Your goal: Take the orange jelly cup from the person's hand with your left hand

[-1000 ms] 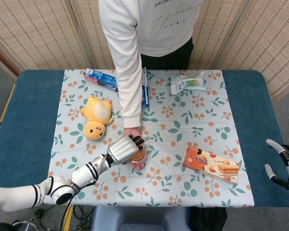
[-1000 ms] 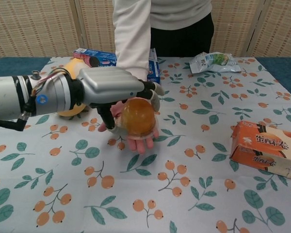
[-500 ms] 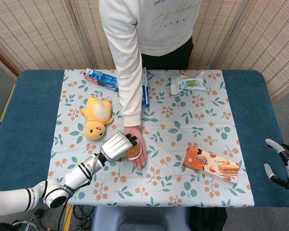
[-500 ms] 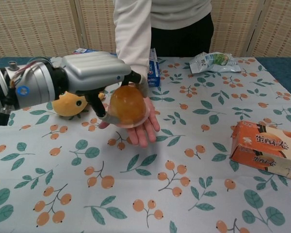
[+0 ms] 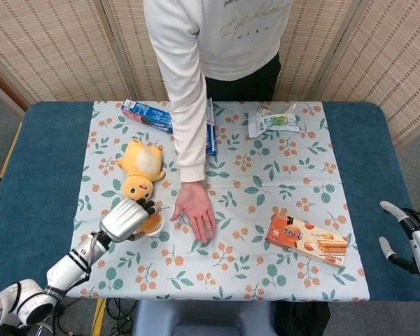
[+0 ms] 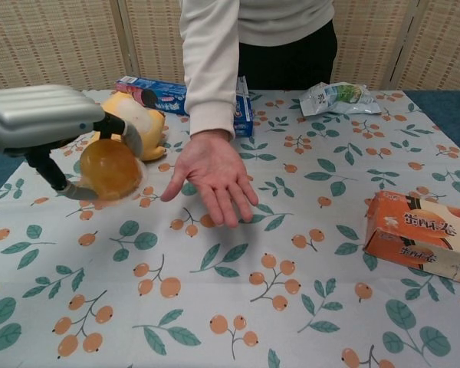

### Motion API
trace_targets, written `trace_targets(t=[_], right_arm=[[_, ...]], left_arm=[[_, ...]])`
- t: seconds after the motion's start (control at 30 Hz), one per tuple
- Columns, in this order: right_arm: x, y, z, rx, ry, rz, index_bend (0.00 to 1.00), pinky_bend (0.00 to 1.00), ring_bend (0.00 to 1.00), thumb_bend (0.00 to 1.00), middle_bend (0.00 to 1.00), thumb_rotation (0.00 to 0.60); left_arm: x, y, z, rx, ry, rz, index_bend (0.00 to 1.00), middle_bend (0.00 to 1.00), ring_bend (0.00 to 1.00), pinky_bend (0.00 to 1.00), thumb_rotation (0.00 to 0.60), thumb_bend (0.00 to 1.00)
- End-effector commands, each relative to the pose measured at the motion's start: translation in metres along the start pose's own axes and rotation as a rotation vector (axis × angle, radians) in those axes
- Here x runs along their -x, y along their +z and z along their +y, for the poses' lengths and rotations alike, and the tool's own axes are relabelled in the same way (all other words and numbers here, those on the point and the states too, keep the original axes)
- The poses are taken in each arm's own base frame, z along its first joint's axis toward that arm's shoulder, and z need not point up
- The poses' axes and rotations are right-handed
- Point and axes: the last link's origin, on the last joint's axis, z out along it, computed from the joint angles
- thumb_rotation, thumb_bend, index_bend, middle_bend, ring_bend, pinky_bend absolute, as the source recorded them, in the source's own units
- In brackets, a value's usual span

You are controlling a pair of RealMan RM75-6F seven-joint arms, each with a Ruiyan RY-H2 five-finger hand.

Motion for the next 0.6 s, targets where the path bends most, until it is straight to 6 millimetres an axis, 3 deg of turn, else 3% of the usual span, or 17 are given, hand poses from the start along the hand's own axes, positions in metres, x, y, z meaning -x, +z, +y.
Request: trace_targets(t=[0.03,0.4,0.6], right_arm=[[0.0,0.001,0.0,-0.001,0.0,0.001,0.17,0.41,0.21,0.39,0.27,0.6],[-0.001,0.001,-0.001,0.0,-0.001,-0.001,0.17,0.41,0.21,0.39,0.27,0.6],[-0.001,0.0,0.0,0.002,-0.001,0.002,0.17,0.41,0.21,0.39,0.27,0.6]], left_arm=[[0.013,-0.009,-0.005,-0.016,0.038,-0.039,0.47,0.41,0.5,0.72,0.6,0.28],[0.053,-0.015,0.008,0.013,0.063,-0.151,0.43,0.41,0.5,0.72,0.6,0.28],[0.06,-0.018,0.007,-0.002,0.058,-0.216,0.27,0.26,0.38,0.62,0.6,0.27]])
